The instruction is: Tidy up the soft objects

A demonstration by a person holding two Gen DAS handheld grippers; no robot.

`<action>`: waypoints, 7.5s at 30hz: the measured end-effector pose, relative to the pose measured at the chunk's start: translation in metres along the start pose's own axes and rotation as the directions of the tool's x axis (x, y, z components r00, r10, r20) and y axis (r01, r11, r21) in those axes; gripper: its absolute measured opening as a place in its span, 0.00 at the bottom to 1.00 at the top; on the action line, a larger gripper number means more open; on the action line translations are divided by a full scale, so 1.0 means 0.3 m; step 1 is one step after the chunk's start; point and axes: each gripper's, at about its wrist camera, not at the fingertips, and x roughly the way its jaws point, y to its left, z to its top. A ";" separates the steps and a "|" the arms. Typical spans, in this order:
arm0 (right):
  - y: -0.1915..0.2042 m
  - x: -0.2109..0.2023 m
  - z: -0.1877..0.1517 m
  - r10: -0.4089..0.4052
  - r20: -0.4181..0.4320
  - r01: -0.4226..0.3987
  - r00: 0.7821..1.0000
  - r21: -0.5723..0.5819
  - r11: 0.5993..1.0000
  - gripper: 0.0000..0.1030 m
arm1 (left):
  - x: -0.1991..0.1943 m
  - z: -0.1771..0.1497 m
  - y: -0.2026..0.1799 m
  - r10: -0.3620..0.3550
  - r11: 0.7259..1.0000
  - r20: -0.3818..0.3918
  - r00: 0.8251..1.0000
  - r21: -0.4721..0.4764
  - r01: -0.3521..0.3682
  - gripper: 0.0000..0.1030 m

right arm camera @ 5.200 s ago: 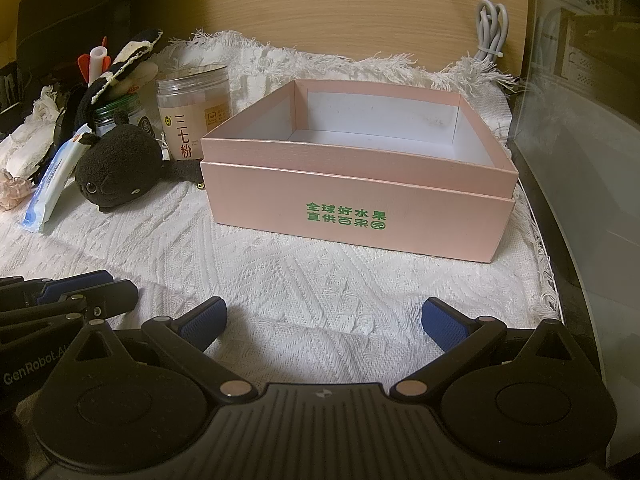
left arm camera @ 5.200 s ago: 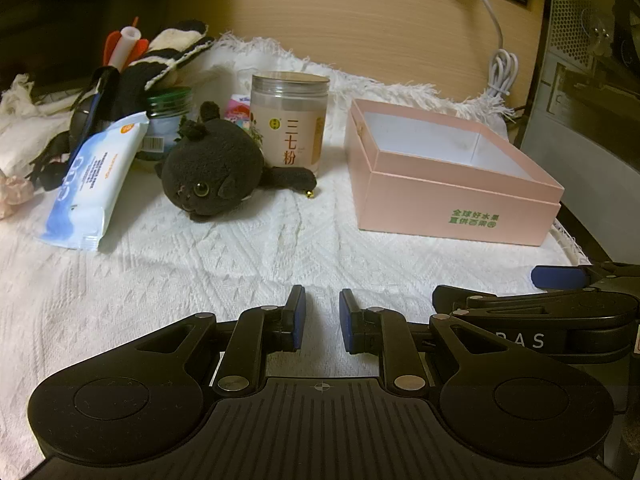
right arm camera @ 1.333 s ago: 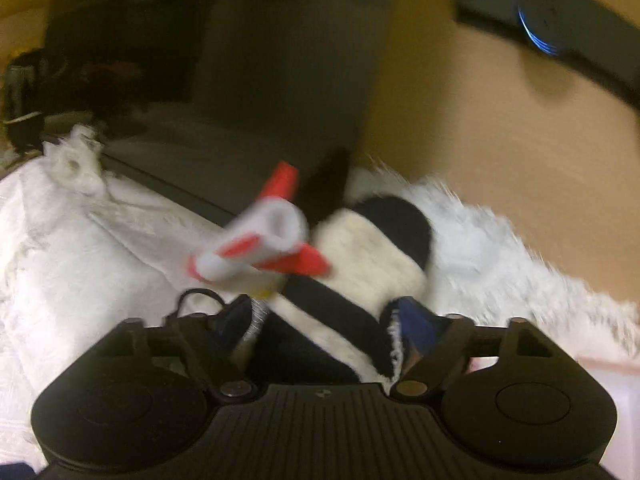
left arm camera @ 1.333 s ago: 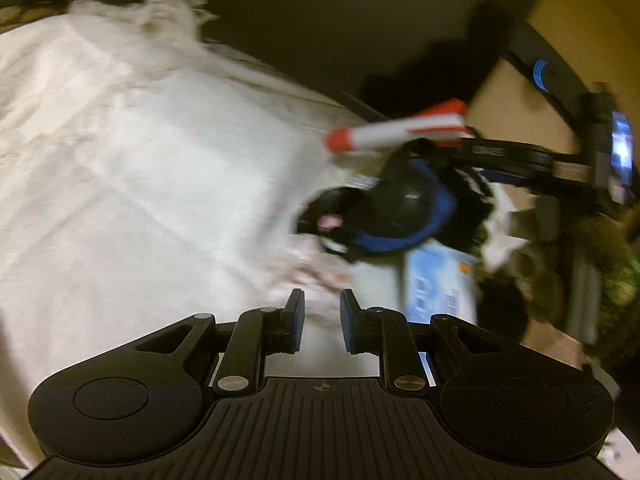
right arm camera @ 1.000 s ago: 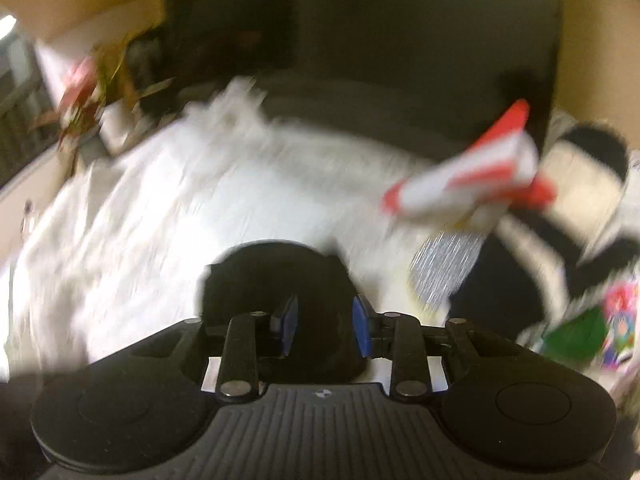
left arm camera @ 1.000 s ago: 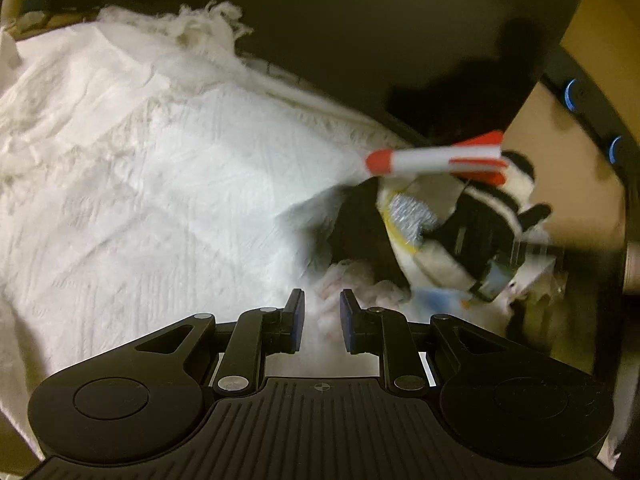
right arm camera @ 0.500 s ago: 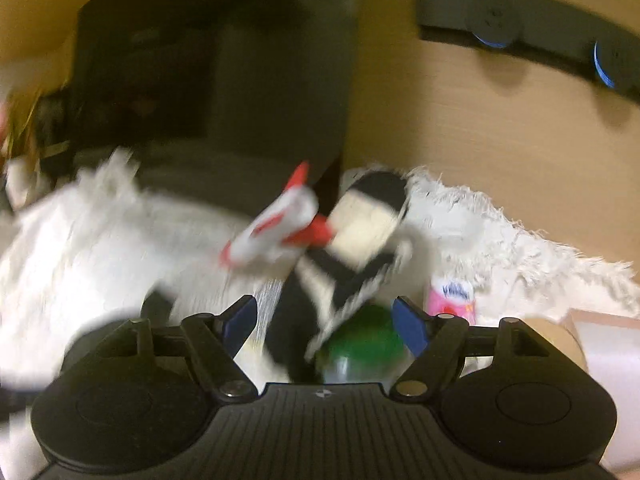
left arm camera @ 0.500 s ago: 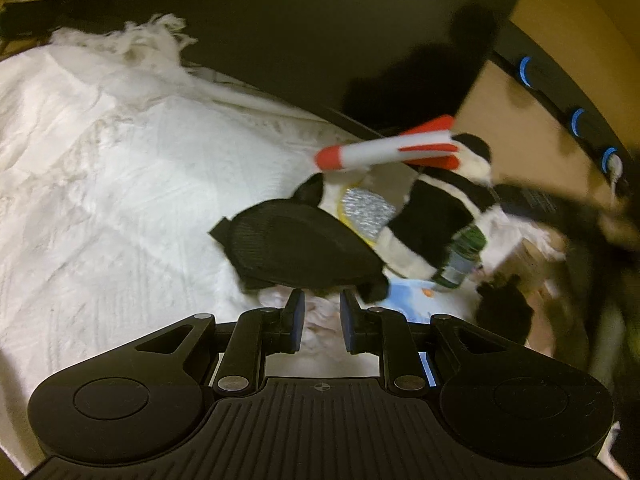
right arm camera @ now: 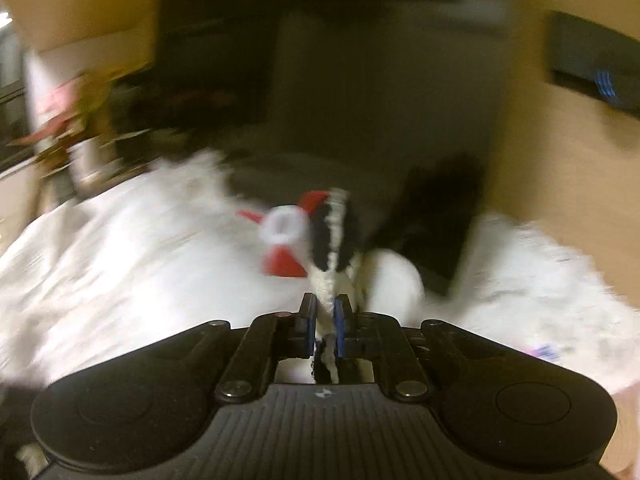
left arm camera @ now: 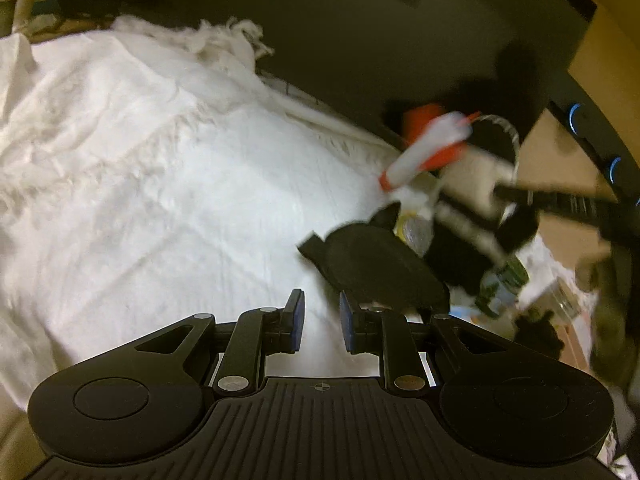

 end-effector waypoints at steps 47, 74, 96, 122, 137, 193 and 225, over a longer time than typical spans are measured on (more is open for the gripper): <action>-0.501 -0.401 -0.738 -0.414 -0.334 0.506 0.847 0.264 0.821 0.71 | 0.443 -0.296 -0.778 -0.034 0.894 -0.379 0.925 0.402 0.198 0.25; -0.551 -0.405 -0.819 -0.392 -0.243 0.454 0.887 0.314 0.834 1.00 | 0.378 -0.261 -0.745 0.036 0.913 -0.280 0.959 0.401 0.082 0.41; -0.439 -0.176 -0.541 -0.162 -0.258 0.245 0.952 0.328 0.912 0.68 | 0.431 -0.186 -0.614 -0.055 0.944 -0.313 0.948 0.294 0.152 0.46; -0.474 -0.416 -0.813 -0.279 -0.153 0.311 0.948 0.264 0.913 0.85 | 0.446 -0.372 -0.987 0.066 0.871 -0.275 0.959 0.484 0.079 0.52; -0.490 -0.419 -0.822 -0.253 -0.148 0.286 0.956 0.291 0.913 0.88 | 0.440 -0.413 -0.957 0.258 0.704 -0.104 0.960 0.701 -0.113 0.56; -0.571 -0.565 -0.718 -0.327 -0.451 0.471 0.831 0.254 0.845 0.49 | 0.348 -0.339 -0.774 0.037 0.828 -0.220 0.975 0.553 0.094 0.53; -0.371 -0.495 -0.661 -0.354 -0.181 0.368 0.918 0.050 0.928 0.71 | 0.484 -0.306 -0.737 0.112 0.838 -0.204 0.973 0.545 0.018 0.87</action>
